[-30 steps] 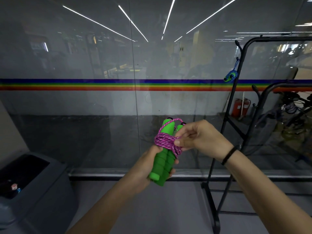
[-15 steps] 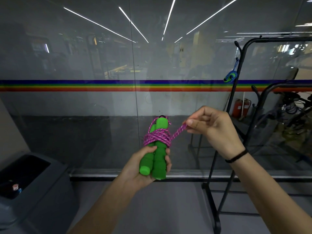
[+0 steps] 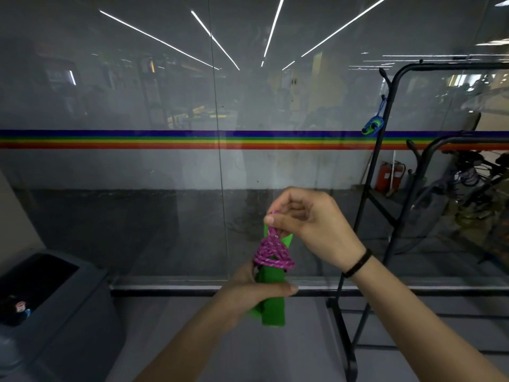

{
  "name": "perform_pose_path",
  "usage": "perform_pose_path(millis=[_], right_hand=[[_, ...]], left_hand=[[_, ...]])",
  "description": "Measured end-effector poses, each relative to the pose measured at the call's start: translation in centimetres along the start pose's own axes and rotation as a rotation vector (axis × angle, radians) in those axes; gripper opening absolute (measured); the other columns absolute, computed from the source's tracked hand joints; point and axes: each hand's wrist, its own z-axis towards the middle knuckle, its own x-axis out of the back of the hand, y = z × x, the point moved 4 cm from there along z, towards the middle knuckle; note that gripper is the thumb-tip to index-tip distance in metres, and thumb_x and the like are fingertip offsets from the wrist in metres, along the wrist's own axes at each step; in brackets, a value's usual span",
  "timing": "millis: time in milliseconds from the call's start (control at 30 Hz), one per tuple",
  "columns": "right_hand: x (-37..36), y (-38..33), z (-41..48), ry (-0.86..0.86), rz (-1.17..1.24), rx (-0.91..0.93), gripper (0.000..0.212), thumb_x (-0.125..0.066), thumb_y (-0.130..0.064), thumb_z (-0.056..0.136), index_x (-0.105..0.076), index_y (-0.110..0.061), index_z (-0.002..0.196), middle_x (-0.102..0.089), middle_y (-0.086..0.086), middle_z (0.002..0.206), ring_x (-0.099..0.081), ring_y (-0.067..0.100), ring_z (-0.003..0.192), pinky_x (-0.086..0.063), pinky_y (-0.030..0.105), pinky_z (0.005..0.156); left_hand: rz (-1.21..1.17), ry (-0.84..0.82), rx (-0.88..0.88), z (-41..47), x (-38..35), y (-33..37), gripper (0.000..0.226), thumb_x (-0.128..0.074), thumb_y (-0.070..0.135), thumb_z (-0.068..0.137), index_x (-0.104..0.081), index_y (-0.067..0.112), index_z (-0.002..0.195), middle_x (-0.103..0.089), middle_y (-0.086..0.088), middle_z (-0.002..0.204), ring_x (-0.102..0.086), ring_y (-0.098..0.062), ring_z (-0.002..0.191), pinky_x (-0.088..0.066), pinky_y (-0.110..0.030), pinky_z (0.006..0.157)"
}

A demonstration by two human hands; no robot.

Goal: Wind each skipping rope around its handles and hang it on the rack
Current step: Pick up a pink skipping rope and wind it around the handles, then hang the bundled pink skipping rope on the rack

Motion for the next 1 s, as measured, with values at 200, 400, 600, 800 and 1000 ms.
perform_pose_path(millis=[200, 400, 600, 800, 1000], right_hand=[[0.1, 0.6, -0.3, 0.085, -0.029, -0.006, 0.009, -0.073, -0.009, 0.074, -0.065, -0.007, 0.073, -0.067, 0.003, 0.065, -0.063, 0.01, 0.055, -0.054, 0.021, 0.058], [-0.6, 0.0, -0.6, 0.107, -0.023, 0.043, 0.008, -0.073, -0.009, 0.075, -0.065, -0.01, 0.072, -0.068, 0.003, 0.067, -0.064, 0.014, 0.058, -0.056, 0.029, 0.062], [-1.4, -0.7, -1.0, 0.124, -0.056, 0.085, 0.013, -0.072, -0.01, 0.076, -0.064, -0.018, 0.071, -0.067, -0.001, 0.067, -0.063, 0.012, 0.061, -0.056, 0.033, 0.064], [-2.1, -1.3, -1.2, 0.141, -0.073, 0.141, 0.01, -0.072, -0.009, 0.077, -0.066, -0.017, 0.073, -0.069, -0.004, 0.069, -0.065, 0.011, 0.064, -0.056, 0.031, 0.064], [-1.8, -0.4, -0.4, 0.06, -0.042, 0.065, 0.006, -0.073, -0.014, 0.075, -0.068, -0.015, 0.076, -0.07, 0.0, 0.073, -0.065, 0.01, 0.066, -0.056, 0.025, 0.066]], left_hand=[[0.255, 0.05, -0.06, 0.3, 0.8, -0.7, 0.055, -0.081, 0.011, 0.05, -0.061, 0.017, 0.101, -0.067, 0.0, 0.078, -0.062, -0.01, 0.069, -0.053, -0.027, 0.067], [0.457, 0.056, -0.066, 0.2, 0.8, -1.7, 0.043, -0.079, 0.017, 0.052, -0.055, 0.026, 0.086, -0.055, 0.009, 0.07, -0.053, -0.002, 0.062, -0.045, -0.015, 0.056], [0.568, 0.1, -0.017, 0.4, 1.2, -2.6, 0.049, -0.073, 0.027, 0.043, -0.052, 0.024, 0.088, -0.053, 0.009, 0.075, -0.056, -0.011, 0.075, -0.046, -0.022, 0.065], [0.662, 0.118, -0.029, 0.4, 1.1, -2.5, 0.051, -0.078, 0.019, 0.054, -0.049, 0.029, 0.094, -0.058, 0.008, 0.086, -0.06, -0.014, 0.088, -0.051, -0.027, 0.075], [0.45, -0.009, -0.086, 0.4, 0.9, -3.2, 0.07, -0.08, 0.022, 0.052, -0.047, 0.031, 0.113, -0.061, 0.007, 0.09, -0.058, -0.005, 0.079, -0.049, -0.019, 0.068]])
